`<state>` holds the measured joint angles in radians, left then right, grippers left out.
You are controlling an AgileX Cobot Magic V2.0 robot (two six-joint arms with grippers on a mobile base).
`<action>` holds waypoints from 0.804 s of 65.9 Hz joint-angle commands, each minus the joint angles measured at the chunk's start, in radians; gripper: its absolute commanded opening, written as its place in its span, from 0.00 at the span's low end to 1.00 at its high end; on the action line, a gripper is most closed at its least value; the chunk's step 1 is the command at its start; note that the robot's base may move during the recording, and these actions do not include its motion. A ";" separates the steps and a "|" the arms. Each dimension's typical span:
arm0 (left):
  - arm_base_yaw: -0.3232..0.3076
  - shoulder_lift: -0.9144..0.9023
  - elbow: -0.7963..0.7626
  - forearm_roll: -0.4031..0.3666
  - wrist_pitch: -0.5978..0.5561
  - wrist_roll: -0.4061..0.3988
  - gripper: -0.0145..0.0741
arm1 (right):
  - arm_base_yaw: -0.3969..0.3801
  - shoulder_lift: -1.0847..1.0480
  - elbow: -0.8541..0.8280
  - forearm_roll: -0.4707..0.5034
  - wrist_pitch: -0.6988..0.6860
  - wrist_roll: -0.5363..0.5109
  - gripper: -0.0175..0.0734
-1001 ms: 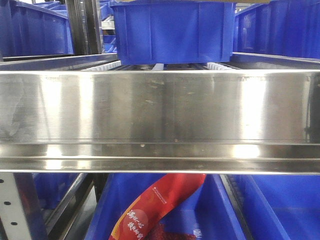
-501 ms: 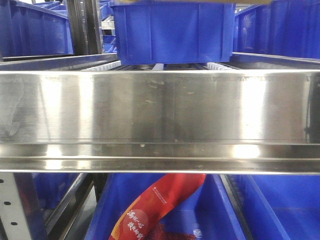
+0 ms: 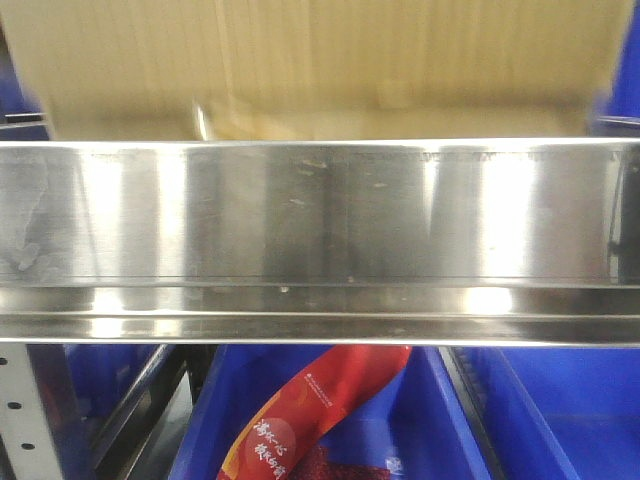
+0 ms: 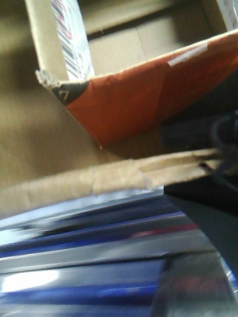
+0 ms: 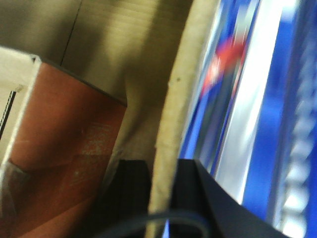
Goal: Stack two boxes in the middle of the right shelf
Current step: 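Lower the held boxes onto the middle shelf level with both grippers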
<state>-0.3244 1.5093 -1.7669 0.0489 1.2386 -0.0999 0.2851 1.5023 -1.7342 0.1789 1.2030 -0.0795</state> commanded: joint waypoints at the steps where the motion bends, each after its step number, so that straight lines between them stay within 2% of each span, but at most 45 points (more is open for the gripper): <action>1: 0.004 0.005 0.003 0.018 -0.023 0.012 0.04 | -0.005 0.000 -0.007 -0.019 -0.013 -0.015 0.05; 5: 0.004 0.008 0.003 0.018 -0.023 0.012 0.06 | -0.005 0.000 -0.007 -0.019 -0.024 -0.015 0.10; 12: 0.004 0.008 -0.001 0.018 -0.025 0.012 0.19 | -0.005 0.000 -0.010 -0.019 -0.025 -0.015 0.31; 20: 0.004 0.006 -0.016 0.018 -0.025 0.012 0.50 | -0.005 0.000 -0.010 -0.019 -0.025 -0.015 0.66; 26: 0.004 0.002 -0.024 0.018 -0.035 0.012 0.70 | -0.005 -0.002 -0.010 -0.019 -0.025 -0.015 0.82; 31: 0.004 -0.002 -0.031 0.018 -0.044 0.012 0.84 | -0.005 -0.009 -0.010 -0.019 -0.030 -0.015 0.82; 33: 0.004 -0.004 -0.033 0.018 -0.048 0.012 0.86 | -0.005 -0.016 -0.010 -0.019 -0.035 -0.015 0.82; 48: 0.004 -0.043 -0.033 0.018 -0.040 0.012 0.80 | -0.005 -0.089 -0.010 -0.019 -0.079 0.000 0.82; 53: 0.004 -0.070 -0.032 0.018 -0.024 0.012 0.76 | -0.005 -0.125 -0.006 -0.019 -0.086 0.003 0.77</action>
<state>-0.3244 1.4822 -1.7909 0.0612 1.1922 -0.0920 0.2834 1.4266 -1.7342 0.1665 1.1423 -0.0810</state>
